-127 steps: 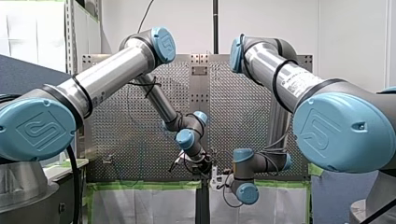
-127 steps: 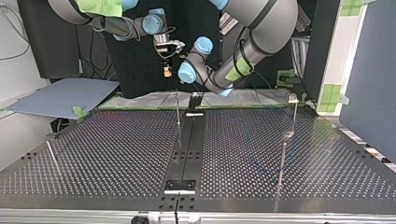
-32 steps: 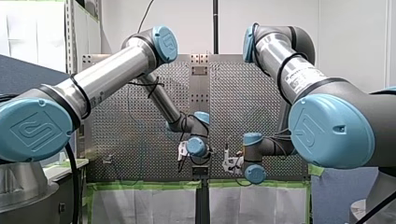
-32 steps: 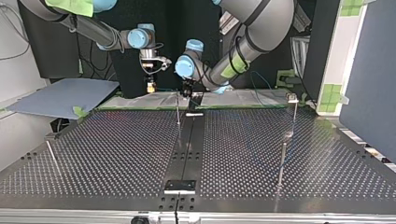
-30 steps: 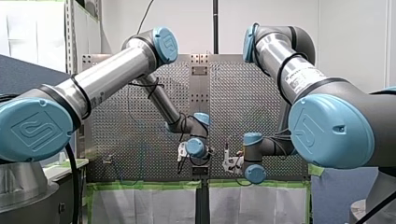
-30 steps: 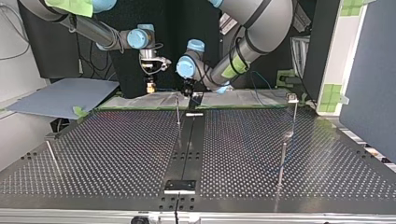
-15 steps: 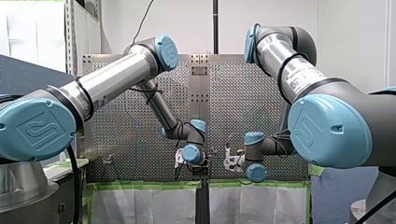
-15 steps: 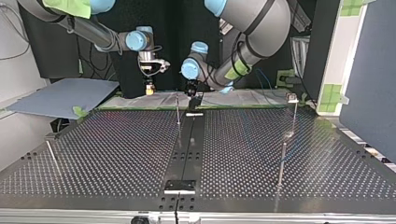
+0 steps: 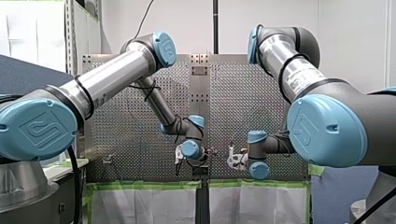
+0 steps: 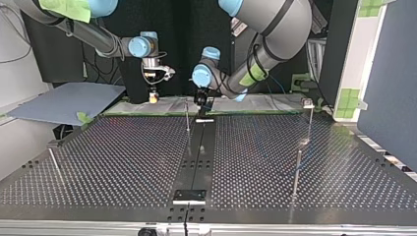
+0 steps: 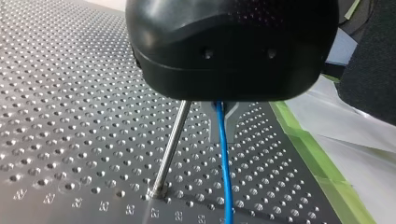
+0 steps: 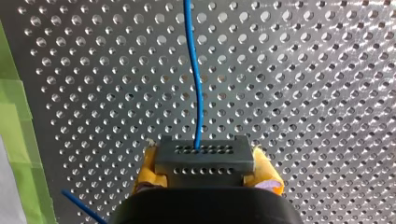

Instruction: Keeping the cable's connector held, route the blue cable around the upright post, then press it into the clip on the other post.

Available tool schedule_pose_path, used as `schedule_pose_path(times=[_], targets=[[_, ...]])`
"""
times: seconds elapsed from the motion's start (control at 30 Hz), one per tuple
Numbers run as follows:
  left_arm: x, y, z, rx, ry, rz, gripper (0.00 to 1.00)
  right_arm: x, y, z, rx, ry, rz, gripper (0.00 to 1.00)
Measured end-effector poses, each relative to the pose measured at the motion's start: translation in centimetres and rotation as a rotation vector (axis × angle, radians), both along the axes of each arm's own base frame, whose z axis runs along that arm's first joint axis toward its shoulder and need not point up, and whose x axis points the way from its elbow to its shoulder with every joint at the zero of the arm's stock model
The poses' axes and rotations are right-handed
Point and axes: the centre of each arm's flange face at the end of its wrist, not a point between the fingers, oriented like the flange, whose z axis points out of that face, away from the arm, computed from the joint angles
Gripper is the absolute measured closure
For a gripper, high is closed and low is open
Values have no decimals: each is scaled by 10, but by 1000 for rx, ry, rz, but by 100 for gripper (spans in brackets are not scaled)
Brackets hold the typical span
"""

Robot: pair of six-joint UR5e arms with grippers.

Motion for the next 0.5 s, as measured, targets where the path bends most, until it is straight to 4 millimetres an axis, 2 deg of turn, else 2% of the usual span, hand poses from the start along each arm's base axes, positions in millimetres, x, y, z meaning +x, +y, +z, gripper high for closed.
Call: schedule_pose_path(times=[0.5], targets=[[18, 18, -12, -99, 47, -11, 100, -14, -16, 0, 2, -3, -12, 100]])
